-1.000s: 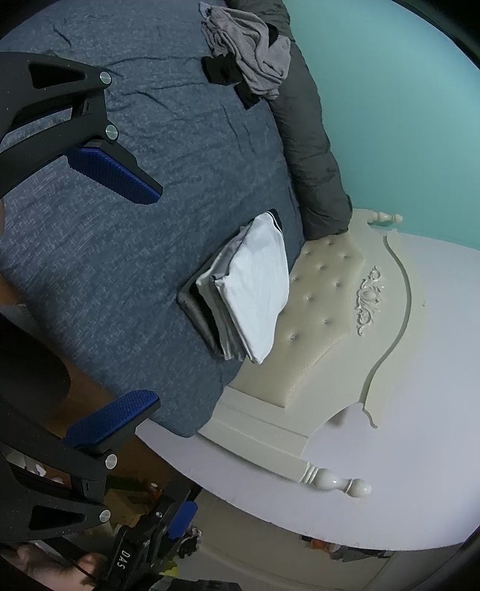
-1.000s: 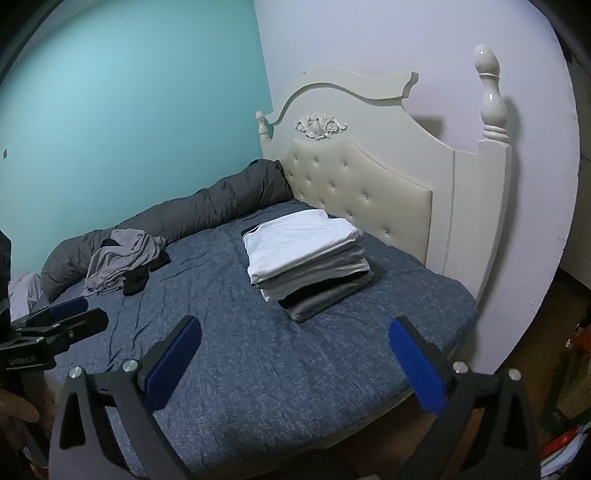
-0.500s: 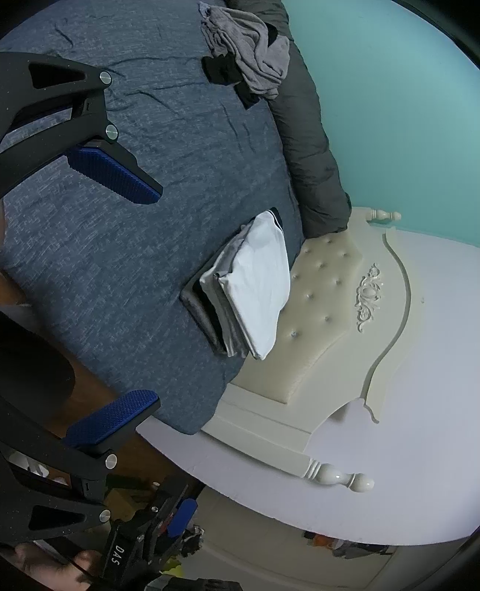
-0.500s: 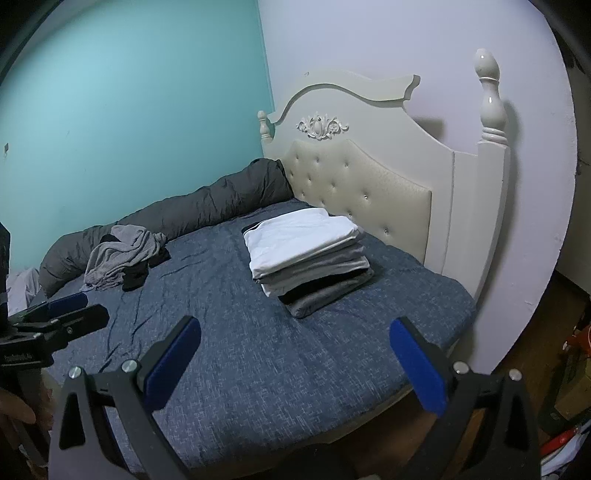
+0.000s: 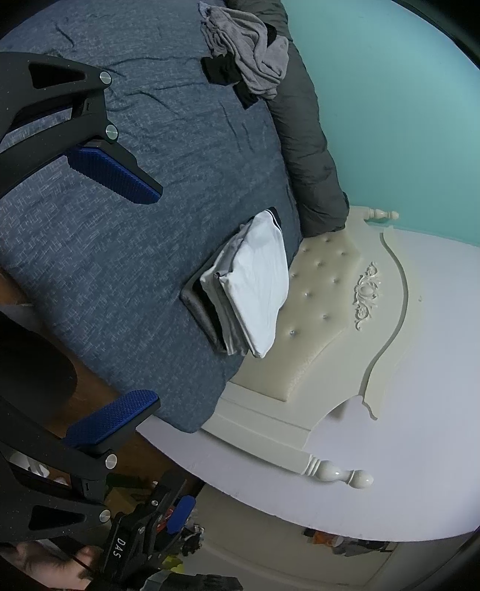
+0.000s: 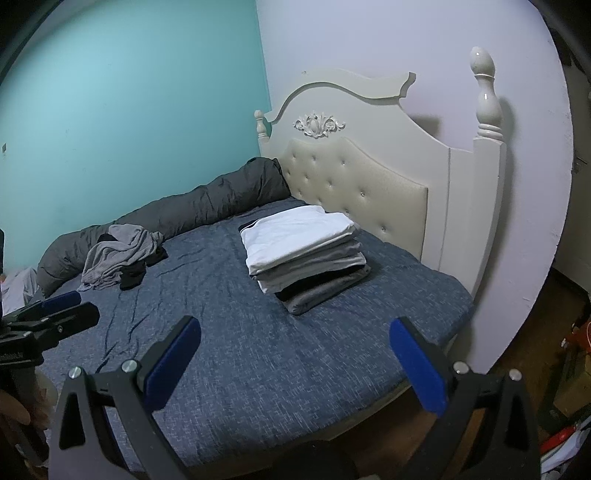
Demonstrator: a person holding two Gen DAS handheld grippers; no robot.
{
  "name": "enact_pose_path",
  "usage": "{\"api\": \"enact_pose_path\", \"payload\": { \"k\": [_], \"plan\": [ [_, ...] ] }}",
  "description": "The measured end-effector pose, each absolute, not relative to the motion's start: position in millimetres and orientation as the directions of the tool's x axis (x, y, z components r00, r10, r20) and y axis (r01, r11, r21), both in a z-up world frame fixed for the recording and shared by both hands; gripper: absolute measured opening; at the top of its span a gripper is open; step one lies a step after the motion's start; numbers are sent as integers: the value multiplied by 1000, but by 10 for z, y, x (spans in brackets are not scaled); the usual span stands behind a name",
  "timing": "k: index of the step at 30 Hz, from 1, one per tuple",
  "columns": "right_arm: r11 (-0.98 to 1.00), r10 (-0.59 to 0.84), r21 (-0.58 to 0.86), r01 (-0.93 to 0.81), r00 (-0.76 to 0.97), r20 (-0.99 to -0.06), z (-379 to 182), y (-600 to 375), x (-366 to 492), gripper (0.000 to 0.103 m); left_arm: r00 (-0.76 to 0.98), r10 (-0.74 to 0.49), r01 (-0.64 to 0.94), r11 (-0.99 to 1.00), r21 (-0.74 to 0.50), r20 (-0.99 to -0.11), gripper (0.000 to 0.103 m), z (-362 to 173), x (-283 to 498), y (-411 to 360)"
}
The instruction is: Fold clothes
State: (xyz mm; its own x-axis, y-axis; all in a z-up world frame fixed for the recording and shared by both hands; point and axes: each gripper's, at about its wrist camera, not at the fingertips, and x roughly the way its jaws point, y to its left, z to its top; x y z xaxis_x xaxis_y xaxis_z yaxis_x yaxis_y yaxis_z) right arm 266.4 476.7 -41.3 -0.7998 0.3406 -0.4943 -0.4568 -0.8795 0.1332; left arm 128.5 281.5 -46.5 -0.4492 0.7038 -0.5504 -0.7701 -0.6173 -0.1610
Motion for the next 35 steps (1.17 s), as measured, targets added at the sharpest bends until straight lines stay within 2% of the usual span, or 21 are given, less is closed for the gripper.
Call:
{"api": "enact_pose_path", "payload": {
  "k": [35],
  "plan": [
    [-874,338,144,-463,-795,-503,-457,4785,2700,103,-471,686,-752,-641,-154,-554,103,-494,1337,2851]
  ]
}}
